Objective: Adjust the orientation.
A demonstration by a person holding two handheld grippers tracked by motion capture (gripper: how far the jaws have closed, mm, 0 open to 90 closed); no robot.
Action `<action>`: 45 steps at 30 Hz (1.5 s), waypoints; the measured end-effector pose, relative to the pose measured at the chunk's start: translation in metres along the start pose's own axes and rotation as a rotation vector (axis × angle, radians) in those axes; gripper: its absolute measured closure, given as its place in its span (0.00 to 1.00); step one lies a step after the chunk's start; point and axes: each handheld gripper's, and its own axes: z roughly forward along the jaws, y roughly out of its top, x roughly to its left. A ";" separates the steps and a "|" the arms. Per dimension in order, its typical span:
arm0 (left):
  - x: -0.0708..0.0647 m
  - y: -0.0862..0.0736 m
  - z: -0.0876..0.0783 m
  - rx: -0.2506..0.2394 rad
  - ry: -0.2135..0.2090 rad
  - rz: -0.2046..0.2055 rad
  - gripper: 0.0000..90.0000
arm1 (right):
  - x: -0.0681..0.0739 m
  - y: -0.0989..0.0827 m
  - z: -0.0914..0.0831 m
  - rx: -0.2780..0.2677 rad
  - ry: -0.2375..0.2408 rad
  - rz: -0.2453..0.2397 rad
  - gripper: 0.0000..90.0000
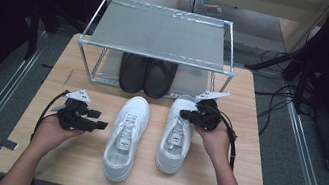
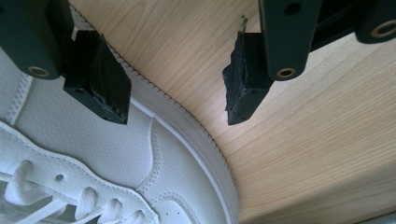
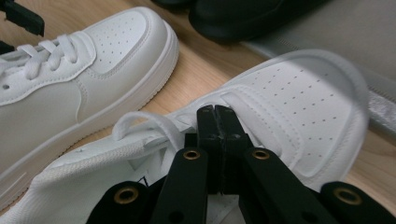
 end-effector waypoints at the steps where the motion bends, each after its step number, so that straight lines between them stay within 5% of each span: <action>1: 0.000 0.000 0.000 0.000 0.000 0.001 0.45 | 0.000 0.000 0.002 0.005 0.002 -0.007 1.00; 17: -0.001 0.002 0.002 0.007 -0.003 0.007 0.46 | 0.002 -0.009 0.001 0.002 0.061 0.010 1.00; 20: -0.001 0.002 0.002 0.006 -0.001 0.005 0.45 | 0.007 -0.010 0.004 0.013 0.129 0.001 1.00; 24: -0.001 0.002 0.002 0.003 -0.004 0.004 0.45 | 0.017 -0.008 0.004 0.025 0.085 -0.026 1.00; 31: -0.001 0.002 0.003 0.009 -0.005 0.007 0.45 | 0.017 -0.011 0.002 0.023 0.124 -0.015 1.00; 34: -0.001 0.002 0.004 0.008 -0.010 0.008 0.46 | 0.021 -0.015 0.004 0.032 0.195 -0.006 1.00; 37: -0.002 0.002 0.005 0.011 -0.010 0.012 0.46 | 0.032 -0.014 0.004 0.045 0.189 -0.033 1.00; 41: -0.003 0.003 0.007 0.016 -0.015 0.014 0.47 | 0.042 -0.016 0.008 0.054 0.244 -0.048 1.00; 45: -0.005 0.003 0.010 0.020 -0.029 0.027 0.52 | 0.053 -0.012 0.006 0.041 0.191 -0.095 1.00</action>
